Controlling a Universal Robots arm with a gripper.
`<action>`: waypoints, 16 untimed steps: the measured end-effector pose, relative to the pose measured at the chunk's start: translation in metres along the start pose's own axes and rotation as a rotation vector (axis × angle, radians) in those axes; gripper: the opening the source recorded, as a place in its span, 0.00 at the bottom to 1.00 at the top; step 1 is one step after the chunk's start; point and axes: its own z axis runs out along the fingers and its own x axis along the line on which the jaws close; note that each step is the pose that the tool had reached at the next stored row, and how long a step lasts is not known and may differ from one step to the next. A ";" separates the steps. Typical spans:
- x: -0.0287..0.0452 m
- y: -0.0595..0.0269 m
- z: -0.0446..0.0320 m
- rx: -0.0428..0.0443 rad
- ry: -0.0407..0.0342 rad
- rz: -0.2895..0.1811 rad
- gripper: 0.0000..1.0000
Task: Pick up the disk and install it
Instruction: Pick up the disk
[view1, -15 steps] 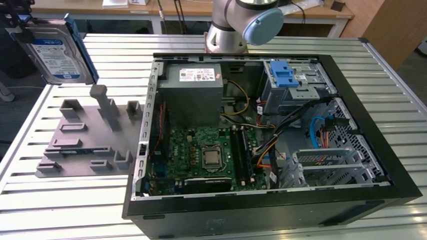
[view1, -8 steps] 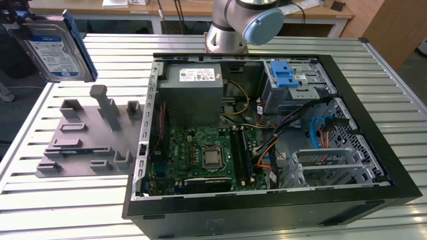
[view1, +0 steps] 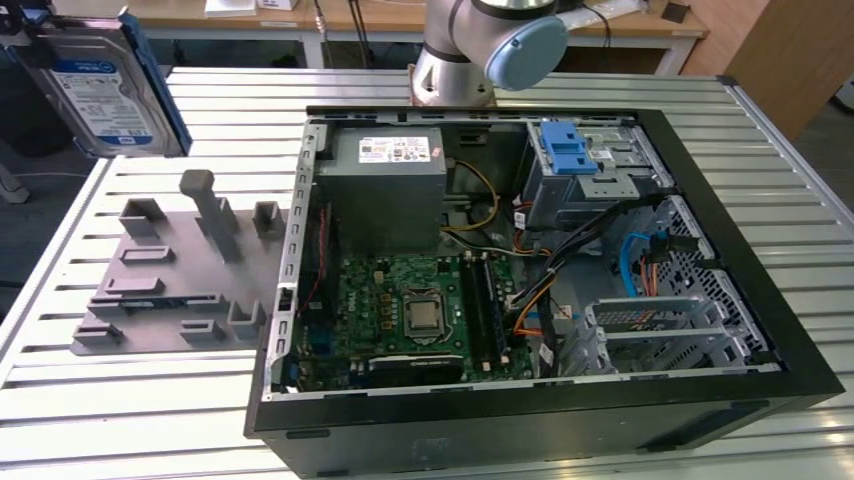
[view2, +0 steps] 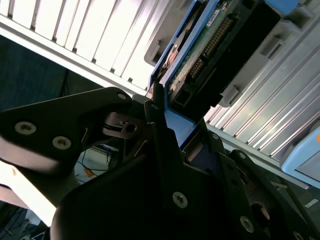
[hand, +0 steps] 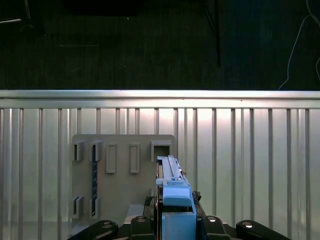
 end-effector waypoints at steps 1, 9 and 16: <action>0.0000 0.0000 -0.0007 0.0001 0.0000 0.000 0.36; -0.0002 0.0000 -0.0070 0.0000 0.0000 0.000 0.36; -0.0003 0.0001 -0.0123 0.0000 0.0000 0.000 0.36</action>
